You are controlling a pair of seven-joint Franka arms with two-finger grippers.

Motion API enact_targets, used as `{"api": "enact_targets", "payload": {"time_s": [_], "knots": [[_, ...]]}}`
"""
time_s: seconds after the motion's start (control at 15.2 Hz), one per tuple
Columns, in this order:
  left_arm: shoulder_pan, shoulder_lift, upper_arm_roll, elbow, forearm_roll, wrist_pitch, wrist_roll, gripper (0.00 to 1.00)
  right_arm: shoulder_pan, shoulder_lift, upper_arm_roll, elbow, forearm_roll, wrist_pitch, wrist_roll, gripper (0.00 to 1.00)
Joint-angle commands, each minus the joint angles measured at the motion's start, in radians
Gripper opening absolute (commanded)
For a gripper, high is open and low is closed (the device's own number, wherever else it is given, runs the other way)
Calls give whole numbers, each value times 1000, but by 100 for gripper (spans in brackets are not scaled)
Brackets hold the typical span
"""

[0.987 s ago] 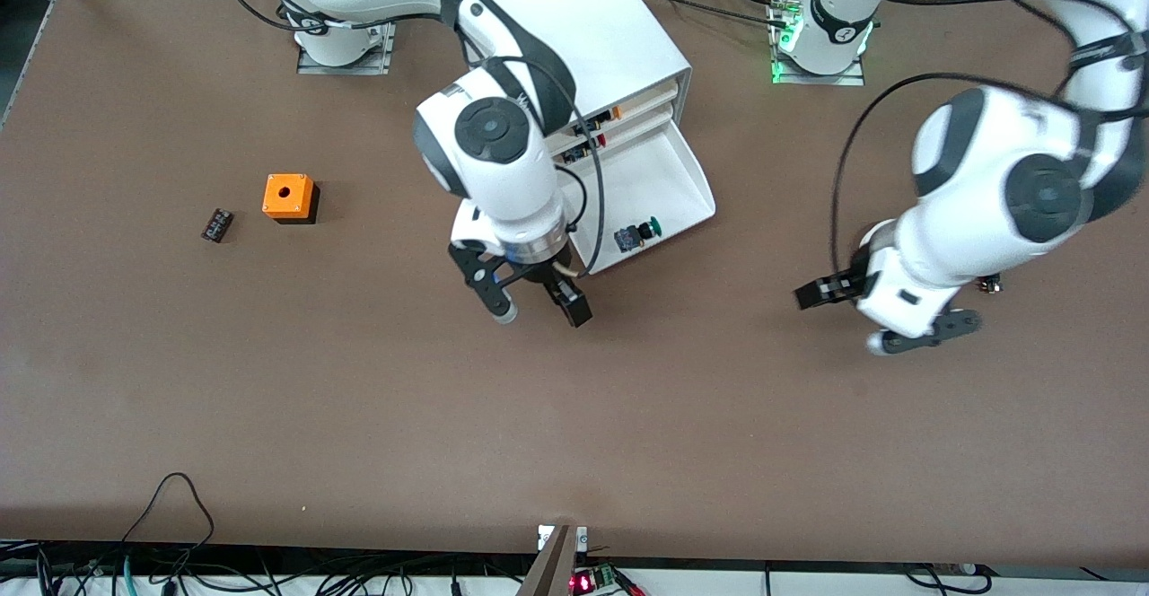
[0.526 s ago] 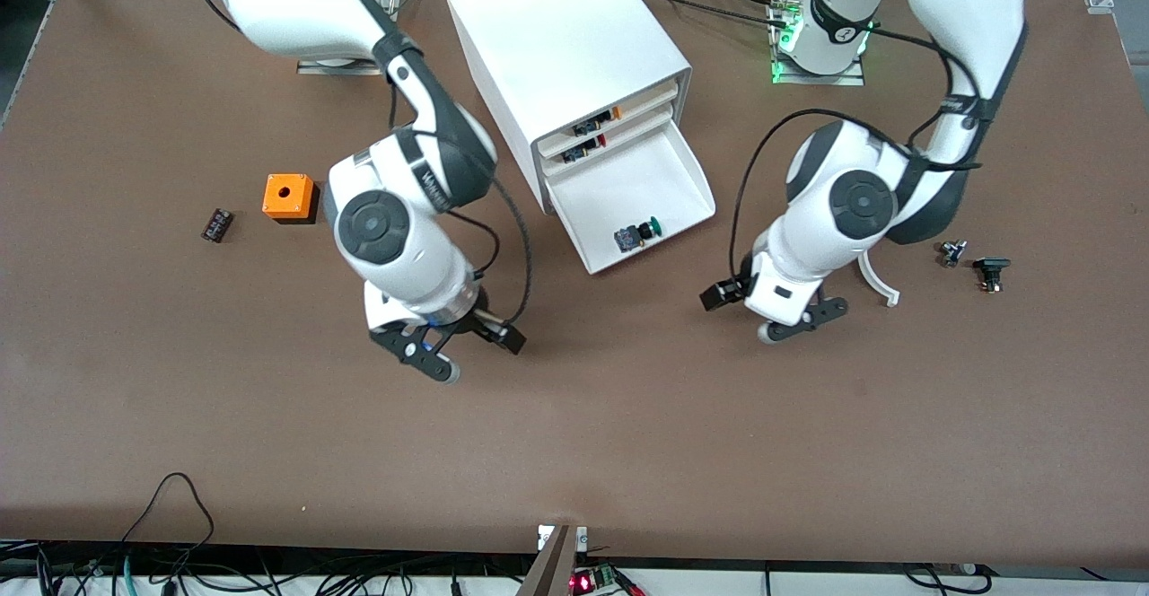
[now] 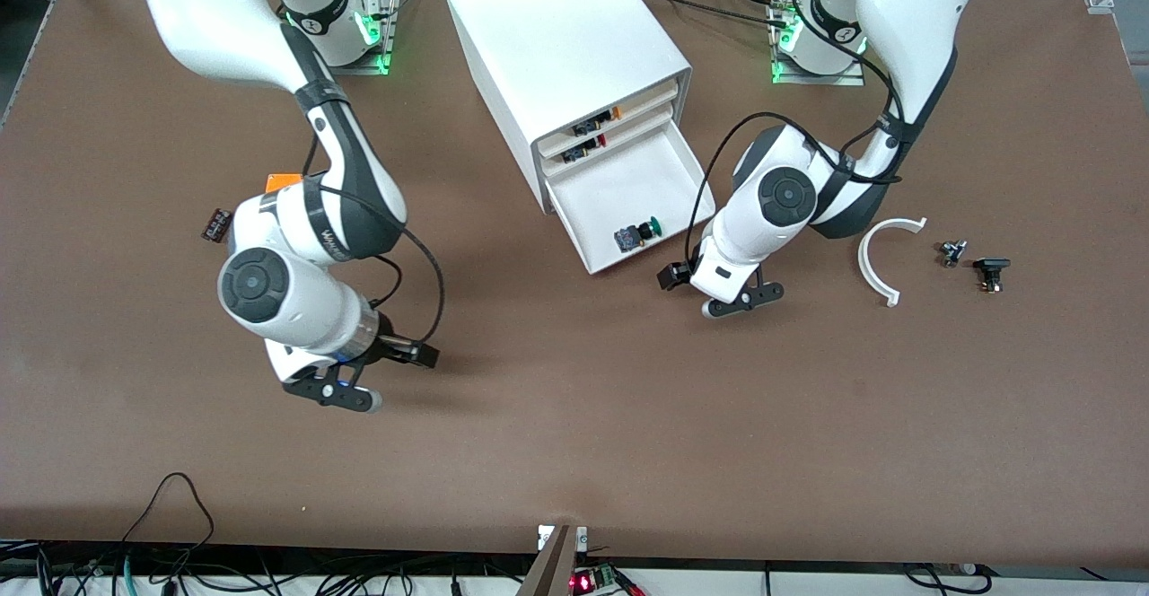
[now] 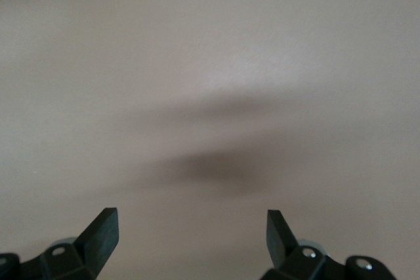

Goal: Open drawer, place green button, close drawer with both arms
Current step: 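Push the drawer shut with the left gripper while the right gripper returns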

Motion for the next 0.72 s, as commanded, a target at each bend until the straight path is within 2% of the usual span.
{"api": "enact_targets", "payload": {"time_s": [0.0,0.26,0.46,0.66], "knots": [[-35,-22,2,-45,-2,29,-57,98,-34,-142,-10,-226,6,103,-133,100],[-66,-19,-4,-68,-2,17,-118,98,-127,-340,-2,-502,-10,258,-360,100],[-68,-24,-16,-85,-3,12,-118,99,-190,-467,0,-597,-10,225,-442,100],[-58,-24,-59,-83,-5,-31,-113,99,-219,-594,-5,-637,-13,105,-479,100]]}}
